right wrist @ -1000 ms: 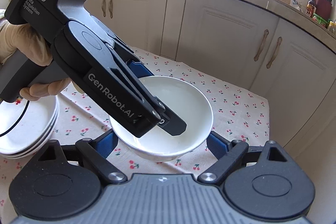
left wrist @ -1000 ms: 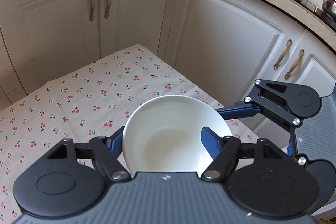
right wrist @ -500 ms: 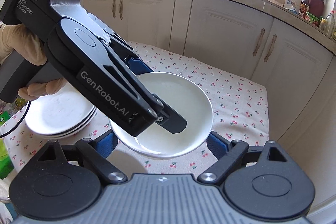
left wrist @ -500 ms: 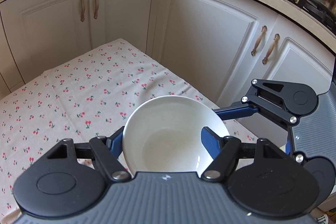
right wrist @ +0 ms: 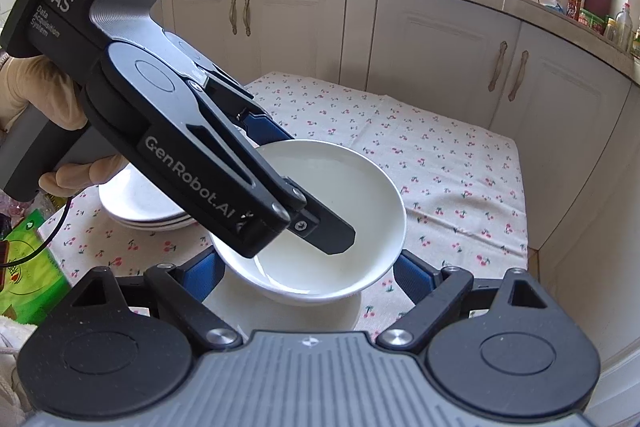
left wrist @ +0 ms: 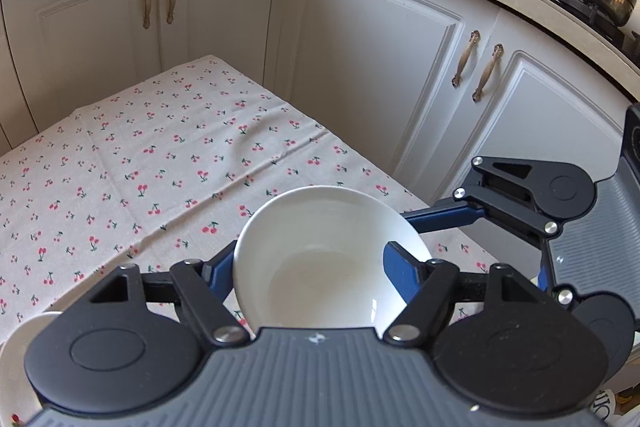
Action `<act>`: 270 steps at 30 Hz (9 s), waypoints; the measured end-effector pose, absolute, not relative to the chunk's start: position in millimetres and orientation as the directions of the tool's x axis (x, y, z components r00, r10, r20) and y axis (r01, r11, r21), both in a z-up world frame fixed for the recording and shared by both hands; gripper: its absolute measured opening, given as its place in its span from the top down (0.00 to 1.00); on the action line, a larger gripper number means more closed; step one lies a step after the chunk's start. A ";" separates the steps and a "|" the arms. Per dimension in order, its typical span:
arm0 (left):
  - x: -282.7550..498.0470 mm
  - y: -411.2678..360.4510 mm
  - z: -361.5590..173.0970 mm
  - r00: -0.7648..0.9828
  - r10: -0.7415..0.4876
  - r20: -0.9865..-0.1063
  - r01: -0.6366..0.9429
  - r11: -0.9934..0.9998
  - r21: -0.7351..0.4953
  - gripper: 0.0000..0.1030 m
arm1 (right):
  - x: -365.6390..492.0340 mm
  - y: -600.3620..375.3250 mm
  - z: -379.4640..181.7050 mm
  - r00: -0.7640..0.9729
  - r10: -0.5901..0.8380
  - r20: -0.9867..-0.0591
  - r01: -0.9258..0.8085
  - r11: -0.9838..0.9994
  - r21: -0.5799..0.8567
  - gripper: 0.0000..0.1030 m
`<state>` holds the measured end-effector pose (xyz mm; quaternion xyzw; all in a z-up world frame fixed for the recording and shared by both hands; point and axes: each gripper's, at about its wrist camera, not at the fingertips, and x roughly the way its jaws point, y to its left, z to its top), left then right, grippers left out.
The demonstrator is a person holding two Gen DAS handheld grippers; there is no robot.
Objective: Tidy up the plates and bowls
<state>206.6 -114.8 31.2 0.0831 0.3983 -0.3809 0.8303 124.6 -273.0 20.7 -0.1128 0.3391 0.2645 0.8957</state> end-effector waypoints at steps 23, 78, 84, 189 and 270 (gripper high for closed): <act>196.8 -111.6 6.5 0.361 -0.572 -0.736 0.714 0.678 -0.176 0.28 | 113.2 -269.9 3.2 0.593 0.390 -0.704 -0.560 0.829 -0.012 0.09; 163.4 -39.7 -12.4 0.292 -0.580 -0.760 0.775 0.609 -0.168 0.07 | 91.3 -286.5 -19.9 0.552 0.389 -0.738 -0.604 0.796 -0.032 0.00; 164.1 -67.0 -31.0 0.277 -0.543 -0.793 0.853 0.519 -0.057 0.07 | 105.7 -271.9 -45.7 0.510 0.360 -0.781 -0.650 0.756 -0.075 0.00; 190.0 94.0 -19.5 0.393 -0.503 -0.770 0.795 0.606 0.009 0.23 | 215.0 -62.2 -25.6 0.269 0.492 -0.828 -0.949 0.283 -0.140 0.13; -22.8 33.0 46.6 0.849 -0.066 -0.524 0.011 0.994 -0.107 0.01 | 8.8 -168.1 37.7 0.816 0.101 -0.569 -0.207 0.970 -0.125 0.00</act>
